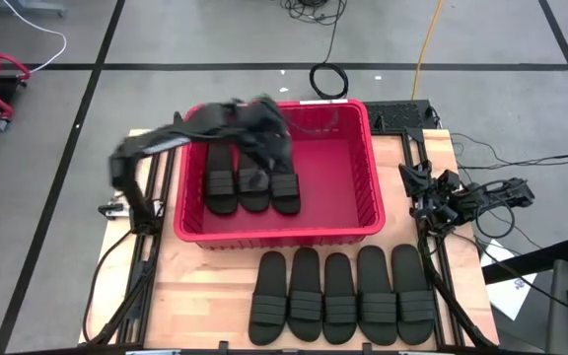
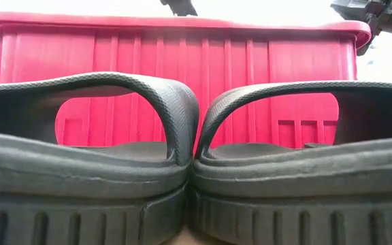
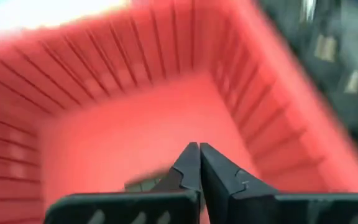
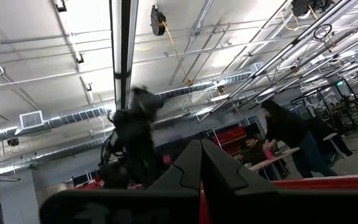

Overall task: Pick and place slides into bin
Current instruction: Put the slipper into the bin

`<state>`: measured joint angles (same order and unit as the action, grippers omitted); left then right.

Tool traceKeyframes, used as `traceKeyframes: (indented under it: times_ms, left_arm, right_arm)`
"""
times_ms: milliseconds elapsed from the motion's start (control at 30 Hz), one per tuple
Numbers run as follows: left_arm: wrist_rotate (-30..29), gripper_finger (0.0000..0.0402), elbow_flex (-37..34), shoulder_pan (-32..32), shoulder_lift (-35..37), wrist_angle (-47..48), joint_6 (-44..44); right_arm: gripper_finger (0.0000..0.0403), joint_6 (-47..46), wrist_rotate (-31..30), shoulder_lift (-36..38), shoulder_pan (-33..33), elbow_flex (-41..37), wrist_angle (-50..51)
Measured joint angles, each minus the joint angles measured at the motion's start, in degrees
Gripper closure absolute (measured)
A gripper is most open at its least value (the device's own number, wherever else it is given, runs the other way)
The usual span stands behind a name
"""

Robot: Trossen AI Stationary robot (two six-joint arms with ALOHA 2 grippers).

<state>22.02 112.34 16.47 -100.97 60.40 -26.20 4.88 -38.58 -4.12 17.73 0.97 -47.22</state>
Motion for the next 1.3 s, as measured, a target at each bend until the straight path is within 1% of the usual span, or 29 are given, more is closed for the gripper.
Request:
traceKeyframes:
  times_ms: [100,167,233,300,367,433,533,667,733,833,967,1067,1167,1300]
  left_arm:
    - [1.6,0.0396,0.1,-0.5,7.1,-3.9,8.5]
    - [1.4,0.0395,0.1,-2.0,11.0,-5.3,12.8]
    - [-0.8,0.0399,0.1,-4.6,14.2,-5.2,15.8]
    - [-4.4,0.0400,0.1,-8.1,16.7,-4.9,19.4]
    - [-7.9,0.0399,0.1,-11.6,18.3,-3.5,23.1]
    - [-10.2,0.0401,-0.5,-15.6,19.0,-2.3,27.4]
    - [-10.1,0.0399,-4.0,-21.6,19.5,-1.8,33.2]
    - [-8.7,0.0400,-12.0,-29.0,19.3,-1.4,36.4]
    - [-8.0,0.0400,-17.2,-32.2,19.3,-1.4,36.8]
    - [-4.2,0.0401,-24.8,-35.8,19.3,-1.1,37.1]
    - [-1.1,0.0401,-33.0,-40.6,19.3,-2.5,36.5]
    - [0.2,0.0401,-38.1,-43.7,19.3,-6.2,35.3]
    - [-1.5,0.0401,-40.8,-45.2,19.3,-10.9,36.2]
    - [-4.4,0.0401,-40.8,-45.9,19.3,-18.1,38.3]
  right_arm:
    - [0.0403,-1.9,1.8,0.0,0.0,0.0,-0.4]
    - [0.0403,-4.8,4.2,0.0,0.0,0.0,-0.4]
    - [0.0403,-7.7,7.2,0.0,0.0,0.0,-0.3]
    - [0.0403,-9.5,10.2,0.0,0.0,0.0,-0.1]
    - [0.0403,-10.3,13.4,0.0,0.0,0.0,-0.1]
    - [0.0403,-10.3,15.2,0.0,0.0,0.1,0.1]
    - [0.0403,-10.3,16.5,0.0,0.0,1.8,3.4]
    - [0.0403,-9.9,20.9,-0.1,0.0,5.8,12.2]
    - [0.0403,-9.9,21.1,0.1,0.0,8.3,16.9]
    - [0.0403,-10.4,20.4,-0.1,0.0,10.4,22.9]
    - [0.0403,-10.3,18.9,0.0,0.0,10.9,21.1]
    - [0.0403,-10.3,17.1,0.0,0.0,10.9,21.5]
    - [0.0403,-11.3,13.4,0.0,0.0,10.9,20.8]
    - [0.0403,-11.7,11.9,0.0,0.0,10.9,20.8]
